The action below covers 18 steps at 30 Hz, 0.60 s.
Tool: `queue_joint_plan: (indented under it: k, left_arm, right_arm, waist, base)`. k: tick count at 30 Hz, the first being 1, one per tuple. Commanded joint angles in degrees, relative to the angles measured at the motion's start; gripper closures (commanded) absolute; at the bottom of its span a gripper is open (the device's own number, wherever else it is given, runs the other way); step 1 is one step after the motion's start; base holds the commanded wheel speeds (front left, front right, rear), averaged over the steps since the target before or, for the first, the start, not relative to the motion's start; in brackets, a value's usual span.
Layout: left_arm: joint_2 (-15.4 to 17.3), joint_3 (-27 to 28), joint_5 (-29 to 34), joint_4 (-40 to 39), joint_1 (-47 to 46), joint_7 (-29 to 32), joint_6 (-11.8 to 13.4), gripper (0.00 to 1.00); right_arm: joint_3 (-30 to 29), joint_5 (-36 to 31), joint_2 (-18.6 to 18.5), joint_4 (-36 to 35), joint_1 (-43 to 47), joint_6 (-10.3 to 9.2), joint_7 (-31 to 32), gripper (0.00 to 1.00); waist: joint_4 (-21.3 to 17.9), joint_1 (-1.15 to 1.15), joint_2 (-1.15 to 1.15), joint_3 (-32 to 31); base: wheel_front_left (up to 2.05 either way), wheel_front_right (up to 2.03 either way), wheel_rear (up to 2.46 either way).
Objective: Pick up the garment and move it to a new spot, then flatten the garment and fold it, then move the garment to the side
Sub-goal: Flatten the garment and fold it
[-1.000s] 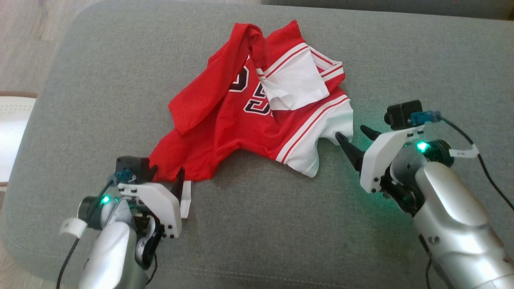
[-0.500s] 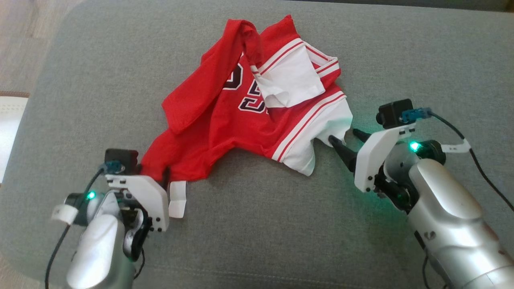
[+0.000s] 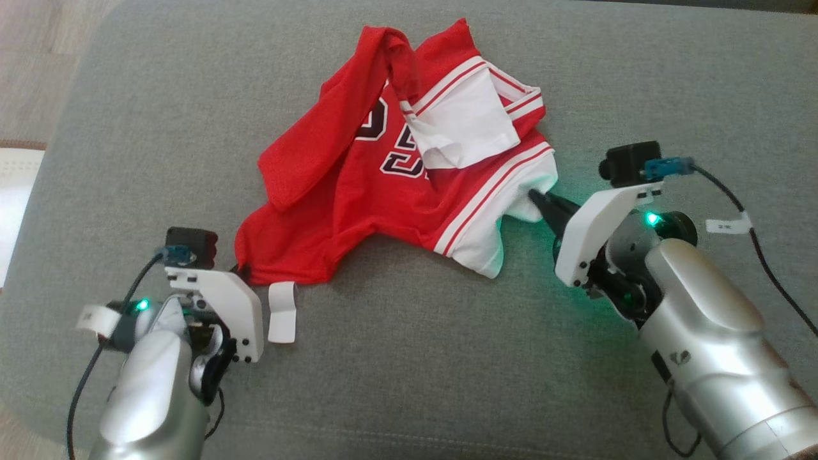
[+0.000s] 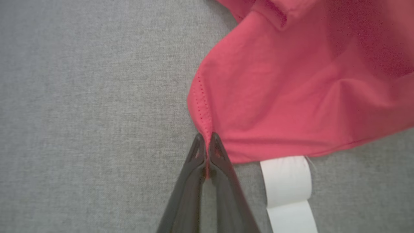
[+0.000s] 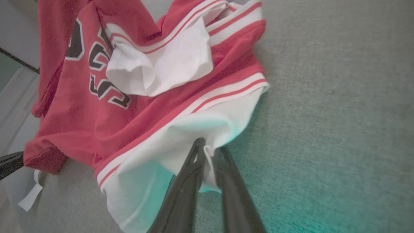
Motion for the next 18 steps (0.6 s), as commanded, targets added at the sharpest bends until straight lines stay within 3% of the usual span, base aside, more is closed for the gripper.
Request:
queue_joint_plan:
  k: [1,8,13,18]
  left_arm:
    - [1.2,1.8,-1.1,-0.9,-1.4,-0.8,-0.6,1.0]
    - [1.0,4.4,-7.1,-8.9,0.9,-2.1,-2.1,1.0]
    - [0.8,6.3,-13.6,-24.3,4.9,0.1,-3.0,1.0]
    - [0.9,6.7,-19.3,-42.9,8.5,5.3,-3.2,1.0]
  right_arm:
    - [-0.3,1.6,0.8,-2.0,-2.1,-0.04,-1.7,1.0]
    - [-3.3,8.8,-2.1,-8.7,-0.8,-0.04,-4.5,1.0]
    - [-7.6,13.7,-7.7,-20.2,2.9,-0.04,-4.2,1.0]
    - [-15.6,16.5,-11.9,-34.7,8.3,-0.04,-2.1,1.0]
  waist:
    - [-0.5,0.0,0.0,-0.4]
    - [-1.7,0.0,0.0,-2.7]
    - [-2.5,0.0,0.0,-5.4]
    - [-3.7,0.0,0.0,-8.0]
  base:
    - [0.0,0.0,0.0]
    - [0.0,0.0,0.0]
    - [0.0,0.0,0.0]
    - [0.0,0.0,0.0]
